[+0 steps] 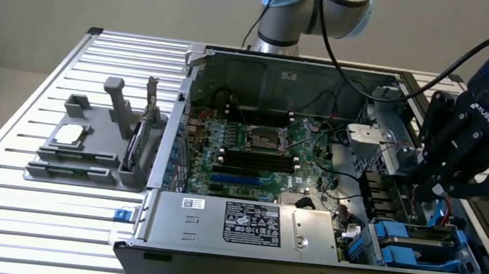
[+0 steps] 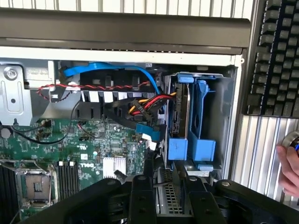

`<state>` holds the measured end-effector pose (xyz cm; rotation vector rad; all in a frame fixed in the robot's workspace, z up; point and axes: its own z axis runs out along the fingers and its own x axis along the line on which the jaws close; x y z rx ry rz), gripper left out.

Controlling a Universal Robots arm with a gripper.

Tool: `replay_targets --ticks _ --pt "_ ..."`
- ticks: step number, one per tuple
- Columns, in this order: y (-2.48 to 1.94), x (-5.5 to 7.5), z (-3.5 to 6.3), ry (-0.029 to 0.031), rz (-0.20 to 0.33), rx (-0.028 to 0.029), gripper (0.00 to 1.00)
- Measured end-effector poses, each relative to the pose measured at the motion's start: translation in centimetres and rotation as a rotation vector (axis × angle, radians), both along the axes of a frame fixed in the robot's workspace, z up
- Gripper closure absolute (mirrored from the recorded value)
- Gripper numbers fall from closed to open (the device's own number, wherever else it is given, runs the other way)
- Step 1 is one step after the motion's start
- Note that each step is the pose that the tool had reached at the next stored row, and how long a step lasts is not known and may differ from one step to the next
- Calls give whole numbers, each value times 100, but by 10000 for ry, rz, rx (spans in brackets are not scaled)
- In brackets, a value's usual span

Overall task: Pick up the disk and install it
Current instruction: 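Insert the first disk wire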

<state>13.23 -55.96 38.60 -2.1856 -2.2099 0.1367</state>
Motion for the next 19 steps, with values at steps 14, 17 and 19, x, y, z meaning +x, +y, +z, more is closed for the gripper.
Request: replay_targets --ticks 14,17,19 --pt "162 1 1 -959 -198 -587 69" --pt "198 2 -5 -1026 -217 -764 69" --pt "215 6 -10 -1035 -234 -921 69"
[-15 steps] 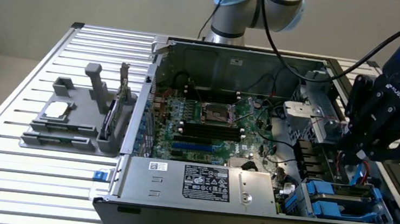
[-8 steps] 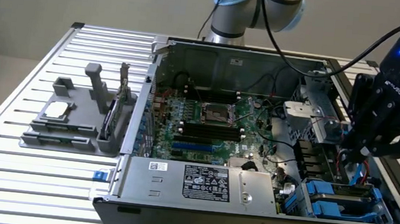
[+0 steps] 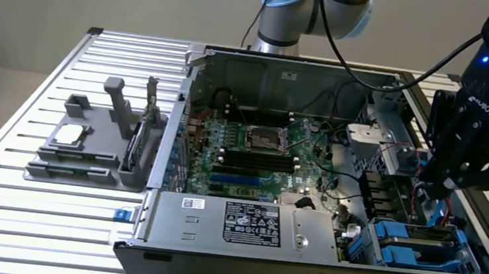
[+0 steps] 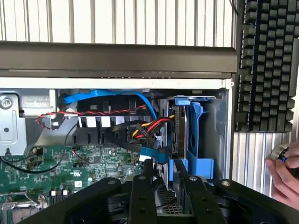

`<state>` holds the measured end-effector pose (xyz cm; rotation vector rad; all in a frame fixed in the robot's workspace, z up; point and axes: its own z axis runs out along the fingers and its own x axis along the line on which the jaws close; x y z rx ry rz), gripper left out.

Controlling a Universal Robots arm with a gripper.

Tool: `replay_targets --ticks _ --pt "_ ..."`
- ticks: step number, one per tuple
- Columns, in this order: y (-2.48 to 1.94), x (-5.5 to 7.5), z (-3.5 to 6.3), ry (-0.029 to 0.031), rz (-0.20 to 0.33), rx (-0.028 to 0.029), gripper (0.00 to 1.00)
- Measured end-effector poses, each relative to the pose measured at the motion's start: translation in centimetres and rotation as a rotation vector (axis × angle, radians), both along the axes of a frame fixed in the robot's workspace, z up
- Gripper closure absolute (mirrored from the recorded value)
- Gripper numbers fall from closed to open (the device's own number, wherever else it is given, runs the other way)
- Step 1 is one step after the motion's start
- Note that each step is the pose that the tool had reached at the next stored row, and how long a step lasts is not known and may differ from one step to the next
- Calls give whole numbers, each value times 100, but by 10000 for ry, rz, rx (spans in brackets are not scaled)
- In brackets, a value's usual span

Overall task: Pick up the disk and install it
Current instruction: 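Insert the first disk wire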

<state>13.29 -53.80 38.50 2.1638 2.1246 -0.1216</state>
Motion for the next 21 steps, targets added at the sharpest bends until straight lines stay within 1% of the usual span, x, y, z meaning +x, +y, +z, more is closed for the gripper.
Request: replay_targets --ticks 1,3,5,6,7,8,12,14,16,21 --pt "6 2 -3 -2 -16 -82 69" --pt "19 8 -8 -3 -48 -262 69" --pt "35 15 -13 -3 -71 -415 69" --pt "46 19 -15 -3 -80 -484 69" --pt "58 24 -17 -3 -88 -542 69" --pt "72 28 -19 -3 -96 -583 69" --pt "125 39 -27 -3 -121 -698 69" --pt "137 49 -38 -3 -125 -751 69" --pt "139 58 -54 -3 -127 -779 69" --pt "152 62 -93 -3 -136 -815 69"
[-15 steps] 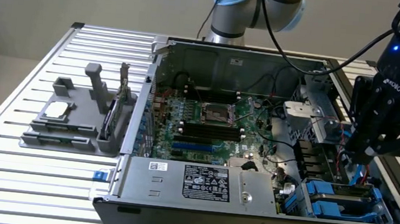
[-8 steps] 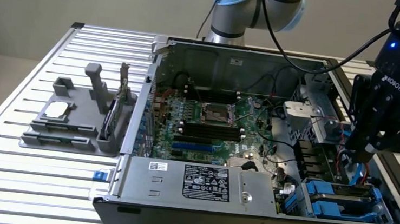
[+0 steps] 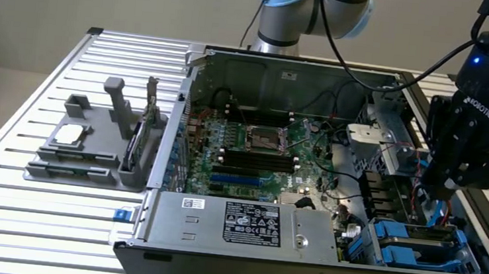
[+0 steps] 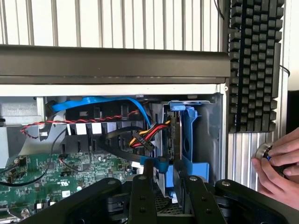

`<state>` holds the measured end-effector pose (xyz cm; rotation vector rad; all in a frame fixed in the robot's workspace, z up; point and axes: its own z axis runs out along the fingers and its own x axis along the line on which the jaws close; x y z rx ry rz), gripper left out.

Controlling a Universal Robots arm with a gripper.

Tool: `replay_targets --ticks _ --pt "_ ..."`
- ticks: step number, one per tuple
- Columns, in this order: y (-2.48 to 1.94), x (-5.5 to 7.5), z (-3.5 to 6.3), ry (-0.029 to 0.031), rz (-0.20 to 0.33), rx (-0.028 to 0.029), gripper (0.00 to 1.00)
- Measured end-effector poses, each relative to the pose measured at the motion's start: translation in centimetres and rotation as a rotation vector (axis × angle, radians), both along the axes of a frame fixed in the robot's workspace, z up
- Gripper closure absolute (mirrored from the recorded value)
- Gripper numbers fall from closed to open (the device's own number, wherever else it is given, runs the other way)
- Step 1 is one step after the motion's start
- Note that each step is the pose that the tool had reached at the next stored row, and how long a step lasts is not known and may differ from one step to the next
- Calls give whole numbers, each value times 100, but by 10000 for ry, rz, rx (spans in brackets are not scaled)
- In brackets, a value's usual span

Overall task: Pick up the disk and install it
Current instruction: 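Insert the first disk wire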

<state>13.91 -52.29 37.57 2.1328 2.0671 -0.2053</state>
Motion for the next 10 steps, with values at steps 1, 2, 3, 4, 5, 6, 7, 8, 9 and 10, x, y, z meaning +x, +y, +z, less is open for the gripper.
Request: replay_targets --ticks 1,2,3,4,5,6,7,8,9,10 --pt "5 1 -6 0 -1 -13 69" --pt "10 1 -11 0 -2 -27 69" --pt "15 1 -16 0 -4 -43 69" --pt "22 2 -20 0 -5 -63 69" --pt "28 3 -24 -1 -7 -82 69" --pt "35 3 -29 0 -9 -101 71" --pt "41 4 -33 0 -11 -121 71" --pt "48 5 -38 0 -12 -141 77" --pt "54 7 -41 0 -12 -163 77" --pt "59 8 -44 -1 -13 -181 83"
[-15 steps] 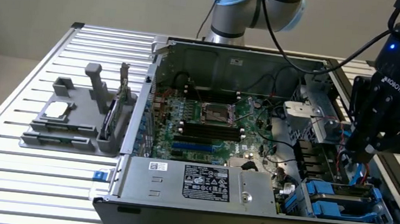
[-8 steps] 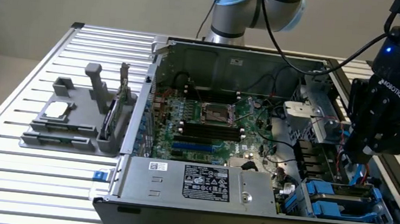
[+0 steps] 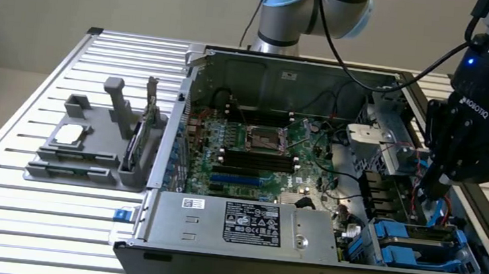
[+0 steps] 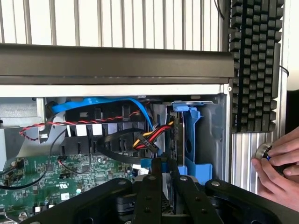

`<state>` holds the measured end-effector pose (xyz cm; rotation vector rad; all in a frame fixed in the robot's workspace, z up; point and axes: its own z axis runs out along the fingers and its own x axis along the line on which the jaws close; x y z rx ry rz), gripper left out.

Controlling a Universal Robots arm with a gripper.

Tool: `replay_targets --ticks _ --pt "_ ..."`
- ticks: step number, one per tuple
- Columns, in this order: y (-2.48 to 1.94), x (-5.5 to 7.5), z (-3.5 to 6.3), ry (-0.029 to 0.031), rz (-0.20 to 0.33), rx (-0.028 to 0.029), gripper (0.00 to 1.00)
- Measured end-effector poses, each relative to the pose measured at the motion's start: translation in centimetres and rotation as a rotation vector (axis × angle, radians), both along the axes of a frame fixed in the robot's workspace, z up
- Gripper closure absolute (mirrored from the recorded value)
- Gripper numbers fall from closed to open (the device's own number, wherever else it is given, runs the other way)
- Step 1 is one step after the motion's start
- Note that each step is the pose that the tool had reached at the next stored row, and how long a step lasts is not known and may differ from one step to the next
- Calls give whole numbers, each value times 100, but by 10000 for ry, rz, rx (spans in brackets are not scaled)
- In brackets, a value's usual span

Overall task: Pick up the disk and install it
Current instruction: 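Insert the first disk wire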

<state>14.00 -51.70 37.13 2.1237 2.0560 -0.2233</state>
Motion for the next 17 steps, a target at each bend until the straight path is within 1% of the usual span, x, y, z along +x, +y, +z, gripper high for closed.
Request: replay_targets --ticks 2,4,7,9,13,17 --pt "4 3 -6 0 -1 -29 83" --pt "3 3 -7 2 -2 -38 83" --pt "0 3 -9 4 -2 -34 83" --pt "-12 3 -9 6 -1 -35 84" --pt "-23 -30 -10 6 30 -36 84" --pt "-32 -33 -23 5 110 -29 84"
